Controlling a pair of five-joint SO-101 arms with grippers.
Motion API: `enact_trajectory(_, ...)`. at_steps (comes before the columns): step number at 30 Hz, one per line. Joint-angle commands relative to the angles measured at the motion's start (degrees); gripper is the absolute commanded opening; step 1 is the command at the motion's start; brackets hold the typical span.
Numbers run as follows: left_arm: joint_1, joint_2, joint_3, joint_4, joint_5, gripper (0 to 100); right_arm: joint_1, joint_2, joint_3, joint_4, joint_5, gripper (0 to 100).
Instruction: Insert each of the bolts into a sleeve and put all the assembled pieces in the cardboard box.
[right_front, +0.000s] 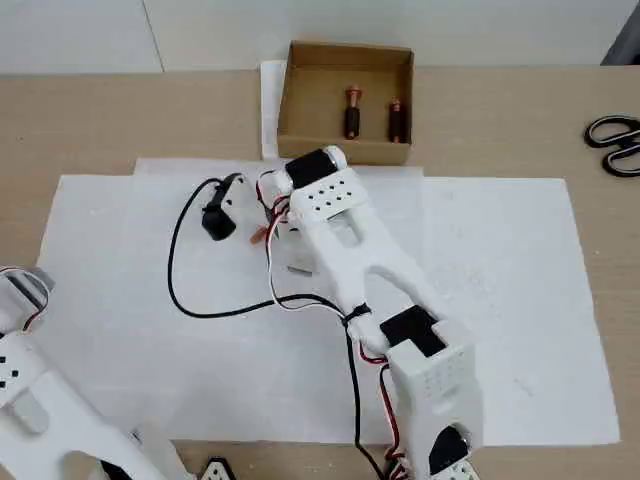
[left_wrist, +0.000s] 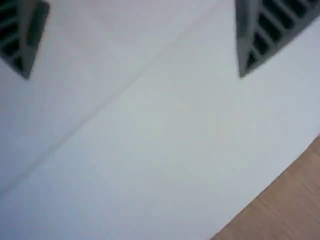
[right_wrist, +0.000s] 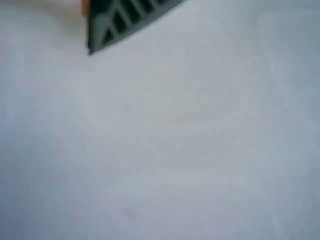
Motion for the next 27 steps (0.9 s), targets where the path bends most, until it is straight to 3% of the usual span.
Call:
enact_trajectory(1, -0.09, -1.05, 0.66, -1.23, 0.88, 25, 1.19, -0.31, -3.16, 0.57, 4.84, 18.0)
enact_trajectory(13, -0.09, -1.05, 1.54, -1.32, 2.29, 25, 3.38, 4.35, -13.71, 0.48, 10.99, 18.0)
enact_trajectory(27, -0.09, -1.05, 1.63, -1.23, 2.29, 25, 4.7, 17.71, -27.69, 1.98, 12.04, 18.0)
